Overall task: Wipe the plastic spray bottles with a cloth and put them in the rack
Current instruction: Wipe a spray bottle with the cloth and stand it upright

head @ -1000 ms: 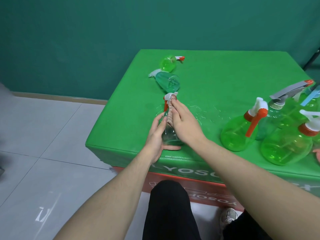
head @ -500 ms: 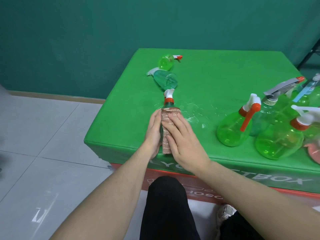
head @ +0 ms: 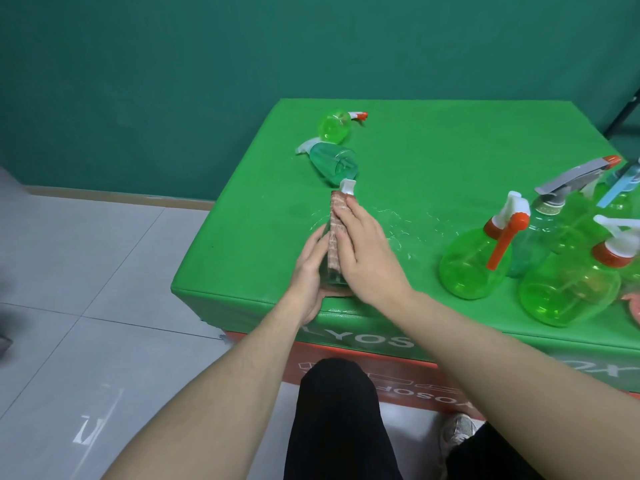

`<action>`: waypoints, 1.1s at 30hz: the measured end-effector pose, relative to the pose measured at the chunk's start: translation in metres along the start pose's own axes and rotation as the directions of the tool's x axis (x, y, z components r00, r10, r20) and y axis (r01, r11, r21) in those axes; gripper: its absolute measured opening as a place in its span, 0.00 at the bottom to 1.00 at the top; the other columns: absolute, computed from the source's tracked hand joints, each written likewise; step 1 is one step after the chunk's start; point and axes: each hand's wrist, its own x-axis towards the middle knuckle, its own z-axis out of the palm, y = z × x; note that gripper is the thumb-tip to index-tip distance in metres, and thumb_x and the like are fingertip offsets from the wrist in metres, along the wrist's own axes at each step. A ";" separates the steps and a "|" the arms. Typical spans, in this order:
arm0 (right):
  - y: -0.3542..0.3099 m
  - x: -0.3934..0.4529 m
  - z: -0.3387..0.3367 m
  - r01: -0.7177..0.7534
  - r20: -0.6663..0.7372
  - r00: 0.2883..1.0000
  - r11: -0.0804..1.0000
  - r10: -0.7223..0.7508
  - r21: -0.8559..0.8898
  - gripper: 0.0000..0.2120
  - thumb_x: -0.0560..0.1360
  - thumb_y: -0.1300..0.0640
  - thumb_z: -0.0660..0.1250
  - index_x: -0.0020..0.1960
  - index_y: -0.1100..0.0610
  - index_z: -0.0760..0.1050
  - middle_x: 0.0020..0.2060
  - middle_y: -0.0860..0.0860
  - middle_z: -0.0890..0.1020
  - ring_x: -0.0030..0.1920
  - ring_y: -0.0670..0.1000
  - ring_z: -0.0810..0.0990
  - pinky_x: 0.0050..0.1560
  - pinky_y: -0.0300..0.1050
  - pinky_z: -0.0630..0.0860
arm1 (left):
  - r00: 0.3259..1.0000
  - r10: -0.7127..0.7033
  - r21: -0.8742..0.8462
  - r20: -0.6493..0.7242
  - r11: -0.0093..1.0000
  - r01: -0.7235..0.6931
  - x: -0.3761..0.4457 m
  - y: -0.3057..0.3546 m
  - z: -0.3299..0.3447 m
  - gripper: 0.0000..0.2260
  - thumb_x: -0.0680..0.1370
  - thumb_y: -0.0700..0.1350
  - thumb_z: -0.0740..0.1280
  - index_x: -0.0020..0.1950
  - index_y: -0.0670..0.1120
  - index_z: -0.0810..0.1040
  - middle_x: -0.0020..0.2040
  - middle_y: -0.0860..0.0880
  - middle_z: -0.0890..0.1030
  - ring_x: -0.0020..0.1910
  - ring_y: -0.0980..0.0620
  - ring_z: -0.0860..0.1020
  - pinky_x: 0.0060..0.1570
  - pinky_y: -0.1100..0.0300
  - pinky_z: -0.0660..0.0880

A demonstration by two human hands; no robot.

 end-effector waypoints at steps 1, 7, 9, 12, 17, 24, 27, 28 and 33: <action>-0.001 0.006 0.000 -0.019 0.010 1.000 1.000 0.019 0.008 0.23 0.87 0.52 0.52 0.80 0.54 0.62 0.81 0.50 0.59 0.80 0.48 0.56 0.81 0.48 0.53 | 1.000 -0.010 -0.007 0.003 1.000 0.010 -0.001 0.001 0.000 0.24 0.79 0.59 0.63 0.75 0.56 0.71 0.66 0.50 0.81 0.58 0.46 0.83 0.46 0.40 0.82; -0.006 0.022 0.003 -0.167 0.044 0.986 0.976 0.163 0.137 0.23 0.87 0.50 0.51 0.81 0.49 0.60 0.81 0.45 0.57 0.80 0.46 0.57 0.80 0.48 0.53 | 0.999 -0.045 -0.057 0.002 0.997 0.045 -0.004 0.004 -0.001 0.31 0.74 0.61 0.65 0.75 0.55 0.70 0.66 0.47 0.81 0.57 0.45 0.84 0.50 0.33 0.81; -0.005 0.017 0.004 -0.149 0.026 0.989 0.982 0.147 0.118 0.23 0.87 0.50 0.51 0.81 0.50 0.61 0.81 0.46 0.58 0.79 0.47 0.57 0.80 0.46 0.53 | 0.999 -0.047 -0.064 -0.005 0.997 0.046 -0.003 0.003 -0.002 0.28 0.76 0.60 0.64 0.75 0.55 0.70 0.65 0.47 0.82 0.57 0.44 0.84 0.49 0.34 0.81; -0.003 0.003 0.005 -0.055 0.011 0.998 0.998 0.054 0.018 0.22 0.86 0.53 0.50 0.79 0.54 0.64 0.79 0.51 0.63 0.78 0.49 0.59 0.79 0.44 0.53 | 1.000 -0.027 -0.042 -0.016 0.999 0.026 -0.003 0.001 -0.002 0.21 0.81 0.58 0.62 0.73 0.54 0.71 0.64 0.47 0.82 0.56 0.45 0.84 0.43 0.41 0.82; 0.007 -0.018 0.007 0.094 -0.005 0.995 0.989 -0.095 -0.115 0.24 0.85 0.52 0.48 0.78 0.59 0.65 0.78 0.55 0.65 0.78 0.52 0.61 0.79 0.49 0.56 | 0.998 0.026 -0.017 -0.049 0.999 -0.027 0.000 -0.004 0.001 0.27 0.77 0.61 0.65 0.74 0.53 0.70 0.65 0.47 0.82 0.60 0.47 0.82 0.47 0.49 0.80; 0.016 -0.043 0.012 0.187 0.071 0.981 0.971 -0.178 -0.152 0.25 0.85 0.51 0.51 0.80 0.56 0.62 0.80 0.55 0.61 0.81 0.55 0.55 0.79 0.57 0.57 | 0.996 0.032 -0.138 -0.088 0.989 -0.044 0.003 -0.006 -0.004 0.33 0.73 0.56 0.72 0.76 0.51 0.67 0.61 0.42 0.83 0.59 0.42 0.83 0.62 0.42 0.78; 0.015 -0.049 0.011 0.200 0.074 0.979 0.965 -0.190 -0.170 0.24 0.85 0.52 0.52 0.79 0.57 0.63 0.79 0.56 0.62 0.81 0.57 0.57 0.78 0.59 0.59 | 0.994 0.033 -0.152 -0.107 0.987 -0.049 0.005 -0.007 -0.004 0.31 0.74 0.56 0.72 0.75 0.50 0.68 0.61 0.41 0.83 0.58 0.42 0.82 0.65 0.39 0.75; 0.014 -0.050 0.011 0.202 0.070 0.979 0.964 -0.193 -0.170 0.24 0.84 0.53 0.53 0.79 0.57 0.63 0.79 0.56 0.62 0.81 0.57 0.56 0.78 0.60 0.59 | 0.993 0.038 -0.154 -0.109 0.987 -0.055 0.005 -0.007 -0.004 0.31 0.74 0.55 0.71 0.75 0.49 0.68 0.61 0.40 0.83 0.58 0.41 0.82 0.66 0.39 0.75; 0.010 -0.043 0.011 0.163 0.047 0.986 0.974 -0.158 -0.159 0.24 0.85 0.52 0.52 0.80 0.56 0.62 0.80 0.54 0.60 0.82 0.54 0.52 0.80 0.55 0.55 | 0.994 0.052 -0.131 -0.100 0.989 -0.065 0.005 -0.007 -0.001 0.29 0.77 0.55 0.68 0.75 0.44 0.68 0.66 0.37 0.79 0.63 0.40 0.80 0.67 0.42 0.74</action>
